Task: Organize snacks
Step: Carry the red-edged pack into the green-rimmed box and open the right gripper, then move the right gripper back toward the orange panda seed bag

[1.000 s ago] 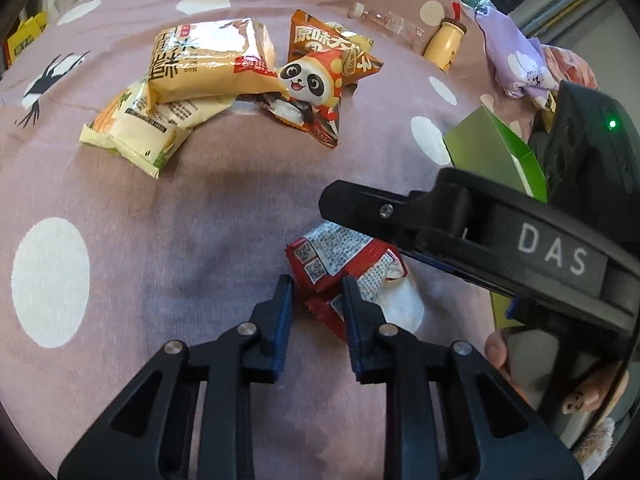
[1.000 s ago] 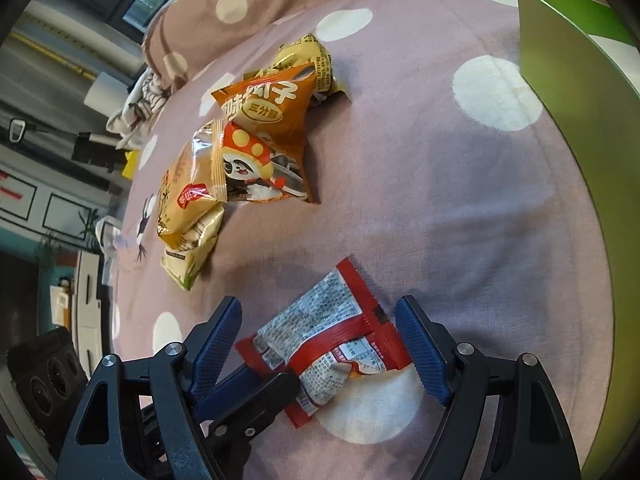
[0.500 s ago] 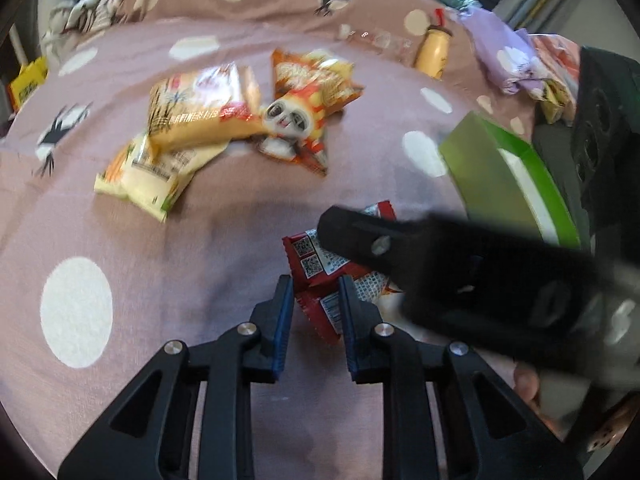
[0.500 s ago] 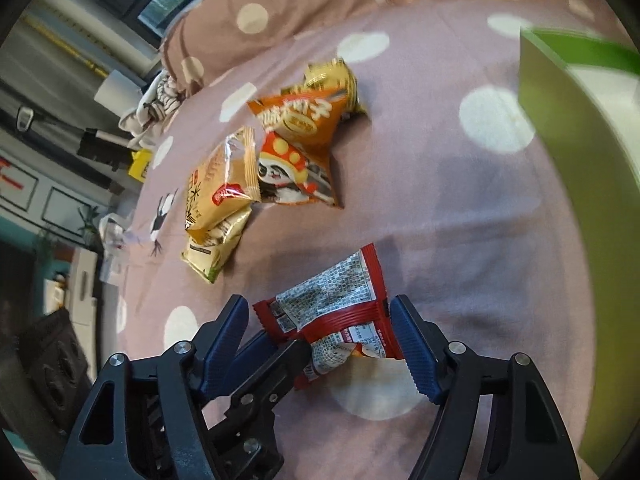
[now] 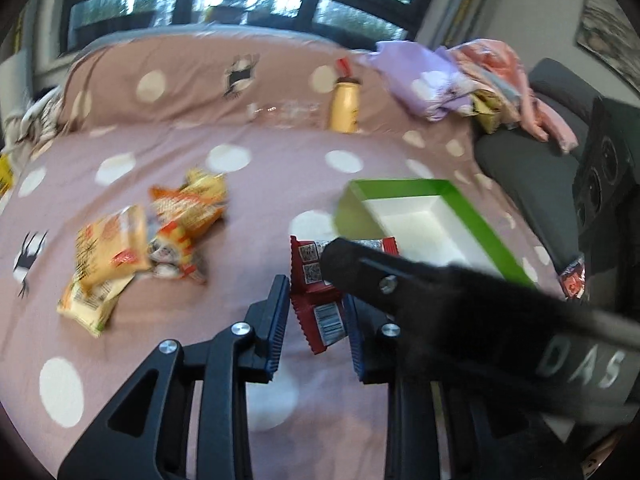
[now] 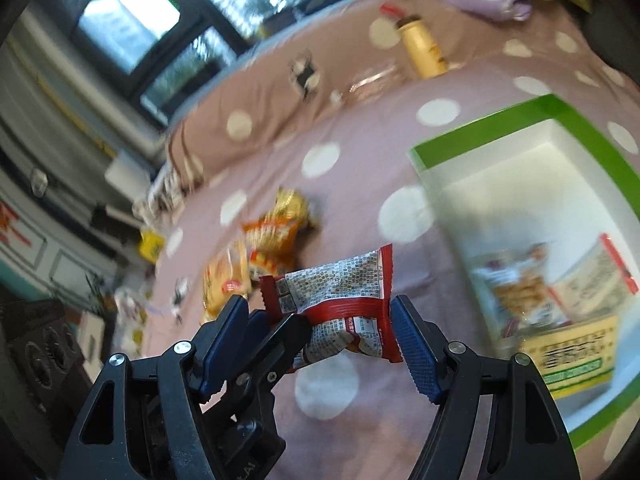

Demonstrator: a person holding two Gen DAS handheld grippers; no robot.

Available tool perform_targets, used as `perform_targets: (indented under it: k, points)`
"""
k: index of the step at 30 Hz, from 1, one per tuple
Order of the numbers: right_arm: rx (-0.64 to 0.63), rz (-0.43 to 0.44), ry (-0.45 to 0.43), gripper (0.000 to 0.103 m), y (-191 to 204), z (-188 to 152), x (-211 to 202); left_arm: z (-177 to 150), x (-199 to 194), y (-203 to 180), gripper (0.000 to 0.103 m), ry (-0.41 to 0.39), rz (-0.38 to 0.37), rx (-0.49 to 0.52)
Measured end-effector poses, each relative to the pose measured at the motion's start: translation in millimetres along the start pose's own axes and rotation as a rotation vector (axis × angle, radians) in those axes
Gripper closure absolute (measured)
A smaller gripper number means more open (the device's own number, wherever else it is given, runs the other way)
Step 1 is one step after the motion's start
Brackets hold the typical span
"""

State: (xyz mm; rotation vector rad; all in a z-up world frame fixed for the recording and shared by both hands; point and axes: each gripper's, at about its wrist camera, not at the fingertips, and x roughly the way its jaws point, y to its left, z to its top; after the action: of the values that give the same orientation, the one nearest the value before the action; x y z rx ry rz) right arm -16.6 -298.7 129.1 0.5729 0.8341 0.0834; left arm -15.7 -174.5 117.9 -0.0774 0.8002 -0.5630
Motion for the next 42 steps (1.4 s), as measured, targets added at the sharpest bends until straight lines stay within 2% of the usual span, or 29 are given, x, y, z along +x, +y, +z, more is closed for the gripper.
perform_targets:
  k: [3, 7, 12, 16, 18, 23, 28, 31, 33, 35, 36, 38, 40, 42]
  points:
    - [0.054, 0.006, -0.042, 0.027, -21, 7, -16, 7, 3, -19, 0.078, -0.013, -0.054, 0.034]
    - [0.122, 0.013, -0.093, 0.027, -44, 14, -35, 14, 13, -45, 0.078, -0.012, -0.083, 0.080]
    - [0.186, -0.066, -0.157, 0.027, -70, 18, -56, 14, 27, -74, 0.078, 0.008, -0.199, 0.111]
    - [0.263, -0.058, -0.191, 0.027, -98, 20, -71, 12, 47, -93, 0.078, 0.046, -0.205, 0.117]
    - [0.305, -0.099, -0.192, 0.027, -113, 20, -73, 11, 59, -98, 0.078, 0.086, -0.241, 0.097]
    - [0.350, -0.121, -0.178, 0.027, -128, 22, -69, 7, 74, -109, 0.077, 0.108, -0.239, 0.099]
    - [0.384, -0.145, -0.192, 0.027, -139, 22, -70, 7, 84, -108, 0.077, 0.144, -0.269, 0.057]
    - [0.402, -0.170, -0.183, 0.027, -144, 21, -69, 5, 85, -107, 0.074, 0.150, -0.275, 0.041]
    - [0.405, -0.177, -0.189, 0.027, -144, 22, -69, 4, 83, -105, 0.068, 0.157, -0.280, 0.030]
    - [0.393, -0.189, -0.211, 0.021, -140, 22, -72, 4, 77, -100, 0.054, 0.150, -0.275, 0.013]
    - [0.386, -0.197, -0.221, 0.021, -137, 22, -74, 4, 71, -98, 0.051, 0.134, -0.281, 0.009]
    - [0.356, -0.214, -0.250, 0.018, -129, 23, -77, 6, 60, -91, 0.039, 0.111, -0.277, 0.010]
    - [0.322, -0.212, -0.270, 0.013, -120, 24, -79, 7, 46, -81, 0.033, 0.076, -0.254, 0.011]
    - [0.285, -0.209, -0.285, 0.013, -110, 25, -79, 7, 33, -66, 0.028, 0.042, -0.217, 0.004]
